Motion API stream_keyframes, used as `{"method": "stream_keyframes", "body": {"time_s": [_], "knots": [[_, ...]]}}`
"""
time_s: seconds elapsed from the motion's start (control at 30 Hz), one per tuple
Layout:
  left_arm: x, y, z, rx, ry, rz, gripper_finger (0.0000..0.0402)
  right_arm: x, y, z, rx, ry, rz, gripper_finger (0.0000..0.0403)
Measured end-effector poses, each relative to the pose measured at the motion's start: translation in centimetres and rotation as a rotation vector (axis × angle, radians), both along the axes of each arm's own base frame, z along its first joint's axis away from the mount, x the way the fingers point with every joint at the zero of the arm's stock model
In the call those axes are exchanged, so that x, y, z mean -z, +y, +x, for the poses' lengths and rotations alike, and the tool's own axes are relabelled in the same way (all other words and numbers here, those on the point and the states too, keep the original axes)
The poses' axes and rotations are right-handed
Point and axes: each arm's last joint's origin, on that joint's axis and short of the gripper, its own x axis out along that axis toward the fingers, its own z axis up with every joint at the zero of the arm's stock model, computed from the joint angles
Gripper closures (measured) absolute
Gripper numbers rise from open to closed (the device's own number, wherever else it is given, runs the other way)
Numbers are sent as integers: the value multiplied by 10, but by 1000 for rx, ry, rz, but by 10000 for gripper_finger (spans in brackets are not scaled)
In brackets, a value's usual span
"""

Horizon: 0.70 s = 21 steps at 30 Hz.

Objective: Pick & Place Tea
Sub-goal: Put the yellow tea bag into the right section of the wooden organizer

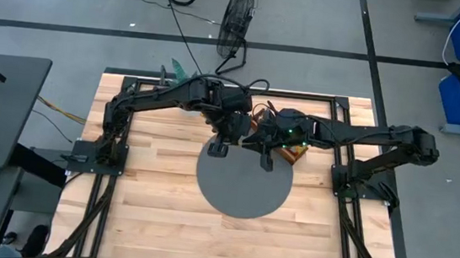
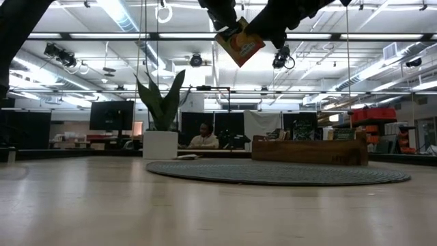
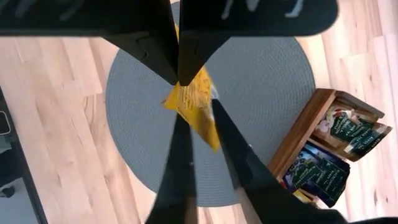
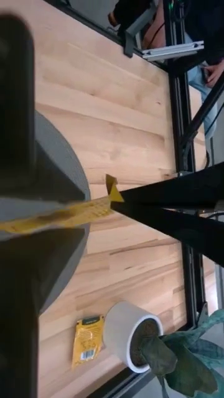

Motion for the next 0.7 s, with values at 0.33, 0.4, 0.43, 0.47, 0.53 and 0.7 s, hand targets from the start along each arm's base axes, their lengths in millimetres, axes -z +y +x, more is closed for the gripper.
{"method": "stream_keyframes", "body": {"time_s": [0.33, 0.4, 0.43, 0.47, 0.53, 0.7], "knots": [[-1, 1, 3, -28, -30, 65, 393, 1, 0, -1, -5, 15, 10, 399], [-2, 1, 3, -35, -35, 80, 384, 1, 0, -2, 8, 20, 9, 399], [-3, 1, 3, -33, -38, 85, 379, 0, 0, -3, 16, 19, 12, 400], [-4, 0, 3, -22, -44, 91, 372, -1, 0, -5, 21, 20, 15, 400], [-9, -2, 0, -7, -63, 103, 358, -4, 0, -7, 35, 17, 11, 401], [-27, -3, -12, -35, -113, 181, 320, -11, 0, -16, 59, 6, 3, 401]]}}
